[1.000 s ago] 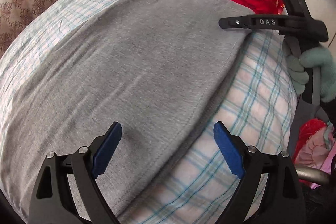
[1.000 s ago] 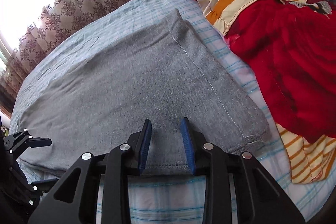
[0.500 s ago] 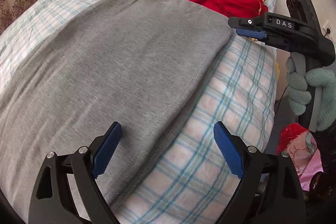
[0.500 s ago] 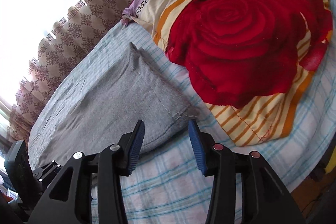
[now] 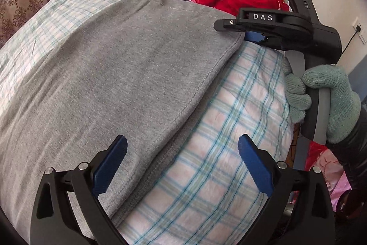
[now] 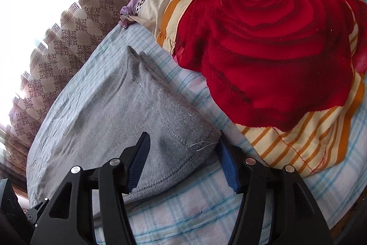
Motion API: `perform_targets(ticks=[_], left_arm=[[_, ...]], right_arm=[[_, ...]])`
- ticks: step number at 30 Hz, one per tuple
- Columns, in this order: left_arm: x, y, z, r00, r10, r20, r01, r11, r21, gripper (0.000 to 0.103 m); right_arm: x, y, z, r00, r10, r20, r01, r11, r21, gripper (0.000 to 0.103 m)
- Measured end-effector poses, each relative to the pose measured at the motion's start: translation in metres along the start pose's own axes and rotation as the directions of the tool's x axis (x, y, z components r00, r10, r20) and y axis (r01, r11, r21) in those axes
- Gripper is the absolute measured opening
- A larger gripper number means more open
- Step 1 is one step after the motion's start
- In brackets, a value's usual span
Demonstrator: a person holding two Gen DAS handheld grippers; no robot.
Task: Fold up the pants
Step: 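Grasp the grey sweatpants leg hem with the right tool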
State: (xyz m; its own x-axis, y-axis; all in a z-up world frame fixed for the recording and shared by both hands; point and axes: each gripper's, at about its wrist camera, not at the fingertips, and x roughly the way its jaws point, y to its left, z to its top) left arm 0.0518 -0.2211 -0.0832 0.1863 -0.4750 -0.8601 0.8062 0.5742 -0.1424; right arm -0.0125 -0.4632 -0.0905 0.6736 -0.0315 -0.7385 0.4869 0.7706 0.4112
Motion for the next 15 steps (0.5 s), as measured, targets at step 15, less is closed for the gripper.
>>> perform_targets(ticks=[15], left_arm=[[-0.006,0.009,0.015,0.997,0.074,0.019,-0.074,0.997,-0.015,0.098]], right_arm=[[-0.001,-0.001,-0.001,1.0,0.006,0.023,-0.006,1.0,-0.006,0.024]])
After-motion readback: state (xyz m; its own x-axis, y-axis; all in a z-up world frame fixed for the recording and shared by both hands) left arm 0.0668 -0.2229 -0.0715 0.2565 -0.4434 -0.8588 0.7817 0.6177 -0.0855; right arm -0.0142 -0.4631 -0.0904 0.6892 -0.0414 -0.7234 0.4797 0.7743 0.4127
